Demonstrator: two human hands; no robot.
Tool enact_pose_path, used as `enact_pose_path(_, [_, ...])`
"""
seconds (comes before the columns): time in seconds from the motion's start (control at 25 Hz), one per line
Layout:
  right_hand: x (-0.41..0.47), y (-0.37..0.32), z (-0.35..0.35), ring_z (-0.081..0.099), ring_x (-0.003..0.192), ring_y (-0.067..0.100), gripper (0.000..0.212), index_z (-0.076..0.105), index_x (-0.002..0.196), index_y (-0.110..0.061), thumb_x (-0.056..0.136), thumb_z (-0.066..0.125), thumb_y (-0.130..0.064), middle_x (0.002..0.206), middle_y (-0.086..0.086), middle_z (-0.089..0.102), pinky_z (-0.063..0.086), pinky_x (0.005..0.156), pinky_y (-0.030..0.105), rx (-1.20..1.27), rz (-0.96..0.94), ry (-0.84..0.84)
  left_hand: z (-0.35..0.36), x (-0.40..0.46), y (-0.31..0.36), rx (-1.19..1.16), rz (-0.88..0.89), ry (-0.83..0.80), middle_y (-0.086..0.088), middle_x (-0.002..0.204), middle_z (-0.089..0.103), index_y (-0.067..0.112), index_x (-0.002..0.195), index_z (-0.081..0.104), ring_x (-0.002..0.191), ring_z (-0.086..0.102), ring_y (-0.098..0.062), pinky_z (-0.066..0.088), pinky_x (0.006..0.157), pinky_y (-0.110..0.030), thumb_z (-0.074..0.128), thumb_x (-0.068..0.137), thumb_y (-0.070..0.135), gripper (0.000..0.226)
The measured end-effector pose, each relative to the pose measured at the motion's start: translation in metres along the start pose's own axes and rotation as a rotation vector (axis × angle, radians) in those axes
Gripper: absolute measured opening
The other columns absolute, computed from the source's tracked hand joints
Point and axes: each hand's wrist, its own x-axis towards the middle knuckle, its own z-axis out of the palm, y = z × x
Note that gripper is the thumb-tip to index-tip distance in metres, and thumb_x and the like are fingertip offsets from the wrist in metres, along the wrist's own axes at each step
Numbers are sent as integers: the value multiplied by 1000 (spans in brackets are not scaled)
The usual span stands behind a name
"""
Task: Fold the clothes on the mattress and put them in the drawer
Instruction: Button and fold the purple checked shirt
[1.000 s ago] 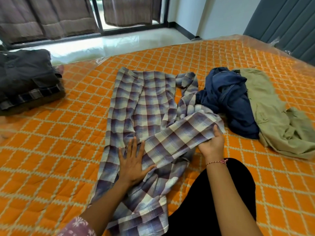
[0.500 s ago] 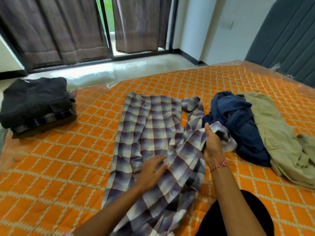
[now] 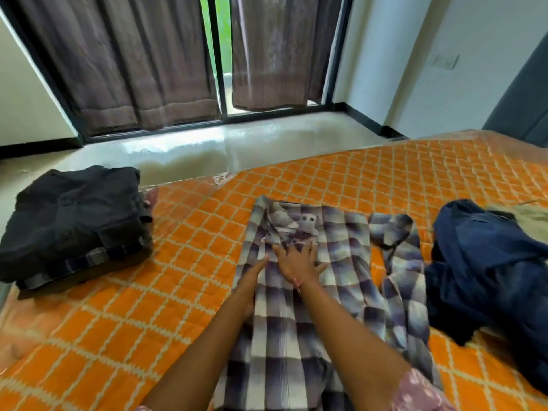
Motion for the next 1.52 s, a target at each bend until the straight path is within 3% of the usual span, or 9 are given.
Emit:
enact_pose_path(0.12, [28, 22, 14, 49, 121, 36, 43, 49, 132, -4, 95, 53, -26, 132, 19, 52, 44, 93, 42, 445, 179, 397, -13, 48, 13, 82, -86, 47, -9, 101, 63, 9, 115, 59, 86, 60, -24, 53, 73, -37, 69, 85, 37, 42])
enact_pose_path(0.32, [89, 23, -18, 64, 86, 30, 17, 68, 86, -6, 84, 70, -22, 97, 16, 67, 54, 77, 40, 1131, 285, -21, -1, 98, 56, 44, -65, 49, -18, 112, 66, 6, 116, 62, 100, 63, -35, 50, 94, -52, 58, 92, 39, 41])
enact_pose_path(0.48, [101, 20, -38, 67, 69, 24, 19, 63, 106, 2, 93, 58, -11, 87, 14, 69, 56, 56, 31, 1271, 155, -137, 1, 121, 70, -34, 259, 172, -20, 126, 55, 8, 132, 50, 99, 56, -30, 52, 85, -45, 54, 94, 4, 38])
enact_pose_path(0.6, [114, 24, -29, 60, 93, 29, 37, 50, 130, 5, 93, 49, 7, 122, 22, 59, 54, 82, 42, 1168, 144, -81, -2, 134, 67, 100, 321, 156, -17, 137, 46, 12, 147, 29, 111, 54, -32, 51, 78, -38, 56, 90, -7, 66])
enact_pose_path(0.72, [117, 26, -26, 61, 83, 16, 56, 40, 143, -10, 91, 41, 14, 118, 16, 60, 53, 68, 27, 1115, 43, 29, -6, 134, 68, 316, 545, 131, -15, 150, 34, 16, 149, 28, 131, 43, -29, 50, 83, -31, 48, 90, -14, 69])
enact_pose_path(0.88, [94, 17, 1, 37, 133, 29, 53, 28, 148, -19, 97, 42, -17, 150, 14, 34, 36, 104, 48, 74, -10, 434, 8, 115, 39, 1291, 602, 443, -7, 161, -3, 25, 153, 9, 147, 1, -26, 21, 111, -49, 40, 100, 20, 61])
enact_pose_path(1.04, [65, 24, 32, -4, 147, 26, 54, 7, 152, -29, 102, 22, -42, 161, 6, -4, 3, 116, 55, -178, -118, 78, 7, 89, -13, 1682, 496, 249, -7, 161, -4, 22, 153, -1, 148, -5, -24, 6, 115, -51, 25, 104, 36, 57])
enact_pose_path(1.32, [-60, 84, 40, -15, 146, 22, 68, -3, 151, -31, 93, 11, -64, 157, 2, -18, 1, 115, 54, -230, -306, 54, -7, -42, -88, 1663, 407, 295, -11, 158, -13, 21, 153, 1, 147, -11, -30, 0, 115, -53, 20, 101, 44, 59])
enact_pose_path(1.52, [-144, 115, 92, -17, 145, 16, 76, -1, 148, -38, 82, -9, -75, 158, 1, -12, 1, 114, 60, -277, -355, 138, -42, -97, -161, 1737, 477, 219, -12, 150, 36, 14, 141, 45, 139, 35, -26, 10, 115, -51, 28, 89, 60, 71])
